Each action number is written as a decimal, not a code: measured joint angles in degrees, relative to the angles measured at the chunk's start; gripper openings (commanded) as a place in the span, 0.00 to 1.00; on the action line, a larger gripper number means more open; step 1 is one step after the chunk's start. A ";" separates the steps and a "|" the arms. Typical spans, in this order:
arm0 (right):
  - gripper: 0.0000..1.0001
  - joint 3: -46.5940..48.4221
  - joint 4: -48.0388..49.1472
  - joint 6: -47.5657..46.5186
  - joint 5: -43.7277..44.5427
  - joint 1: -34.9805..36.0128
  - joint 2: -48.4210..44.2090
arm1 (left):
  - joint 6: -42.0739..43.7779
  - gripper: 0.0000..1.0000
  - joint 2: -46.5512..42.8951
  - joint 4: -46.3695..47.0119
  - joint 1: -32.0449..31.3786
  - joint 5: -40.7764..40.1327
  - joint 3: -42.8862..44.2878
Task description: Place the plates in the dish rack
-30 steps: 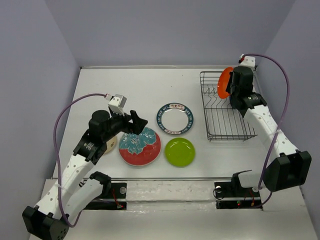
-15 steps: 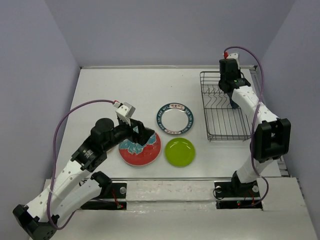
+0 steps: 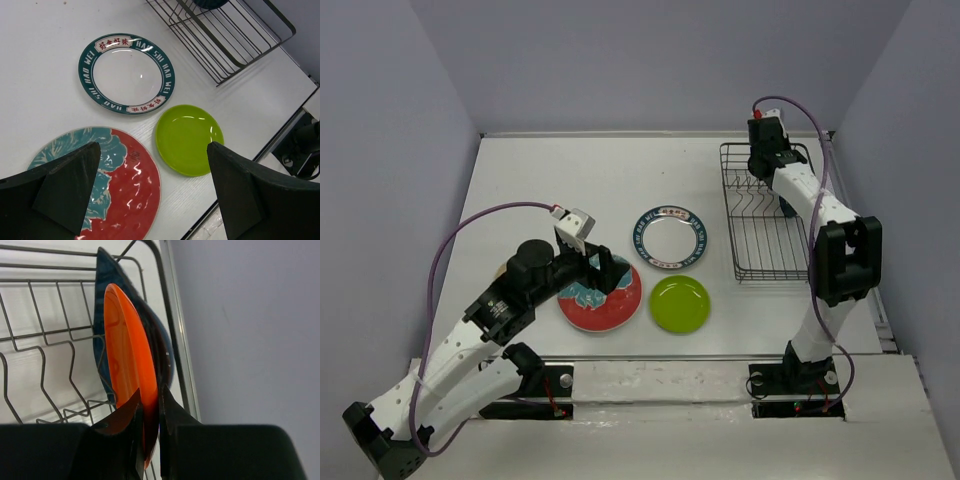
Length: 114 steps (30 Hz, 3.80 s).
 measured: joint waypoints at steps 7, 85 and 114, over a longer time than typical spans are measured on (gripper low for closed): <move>0.78 0.00 -0.11 2.25 -3.58 0.00 3.23 | 0.00 0.99 0.00 -0.17 0.02 -1.60 0.00; 0.07 17.99 -4.44 23.50 -86.93 26.93 19.06 | -0.26 0.99 -8.50 1.38 11.85 -9.90 0.00; 0.07 8.20 -9.99 12.15 -19.17 -7.80 -14.86 | -0.26 0.99 -12.52 1.38 3.67 -10.69 0.00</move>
